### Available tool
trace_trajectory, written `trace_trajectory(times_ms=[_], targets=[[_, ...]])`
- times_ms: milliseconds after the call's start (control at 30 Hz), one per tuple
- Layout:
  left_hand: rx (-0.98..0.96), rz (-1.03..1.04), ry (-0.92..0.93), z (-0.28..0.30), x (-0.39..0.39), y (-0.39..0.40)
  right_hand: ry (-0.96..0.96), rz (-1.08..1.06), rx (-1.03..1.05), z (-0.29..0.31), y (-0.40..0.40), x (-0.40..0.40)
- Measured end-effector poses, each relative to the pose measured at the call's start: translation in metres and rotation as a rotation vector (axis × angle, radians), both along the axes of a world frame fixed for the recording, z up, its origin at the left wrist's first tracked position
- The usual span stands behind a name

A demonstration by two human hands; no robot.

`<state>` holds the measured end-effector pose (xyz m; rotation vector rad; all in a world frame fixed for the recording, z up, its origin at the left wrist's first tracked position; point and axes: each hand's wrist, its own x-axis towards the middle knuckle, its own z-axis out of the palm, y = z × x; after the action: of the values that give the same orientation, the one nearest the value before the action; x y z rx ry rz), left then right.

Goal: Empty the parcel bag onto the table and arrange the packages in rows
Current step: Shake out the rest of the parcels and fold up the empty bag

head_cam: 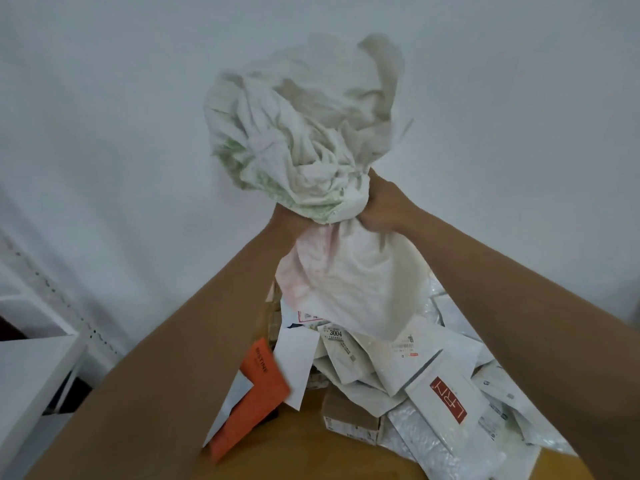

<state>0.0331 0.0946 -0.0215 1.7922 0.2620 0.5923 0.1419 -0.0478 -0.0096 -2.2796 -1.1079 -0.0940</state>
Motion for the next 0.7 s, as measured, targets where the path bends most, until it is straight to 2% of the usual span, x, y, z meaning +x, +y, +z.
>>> trace_trajectory(times_ms=[67, 100, 167, 233, 267, 367, 433, 500, 533, 633, 700], targets=[[0.121, 0.054, -0.035, -0.003, -0.003, 0.001, -0.005, -0.007, -0.06, -0.001, 0.004, -0.002], [0.132, 0.075, -0.08, -0.004, -0.004, 0.002, -0.005, -0.007, 0.007, -0.001, 0.005, -0.003], [0.116, 0.074, -0.05, -0.007, -0.004, 0.004, -0.032, -0.017, 0.105, -0.001, 0.005, -0.004], [0.146, 0.064, 0.032, -0.012, -0.006, 0.006, -0.018, -0.03, -0.027, -0.003, 0.006, -0.004], [0.202, 0.107, 0.009, -0.014, -0.005, 0.007, -0.014, -0.029, -0.067, -0.002, 0.007, -0.005], [0.165, 0.164, 0.006, -0.016, 0.0, 0.015, -0.017, -0.011, 0.111, -0.003, 0.008, -0.01], [0.168, 0.121, 0.085, -0.018, 0.0, 0.015, -0.031, -0.031, 0.09, -0.004, 0.01, -0.01], [0.224, 0.163, 0.02, -0.02, 0.0, 0.015, -0.033, -0.051, 0.013, -0.004, 0.01, -0.009], [0.245, 0.188, -0.002, -0.02, 0.002, 0.016, -0.049, -0.044, 0.052, -0.003, 0.01, -0.009], [0.329, 0.114, 0.051, -0.022, 0.006, 0.016, -0.077, -0.022, 0.165, -0.002, 0.007, -0.011], [0.241, 0.087, 0.033, -0.022, 0.007, 0.017, -0.047, -0.043, 0.094, 0.0, 0.003, -0.013]])
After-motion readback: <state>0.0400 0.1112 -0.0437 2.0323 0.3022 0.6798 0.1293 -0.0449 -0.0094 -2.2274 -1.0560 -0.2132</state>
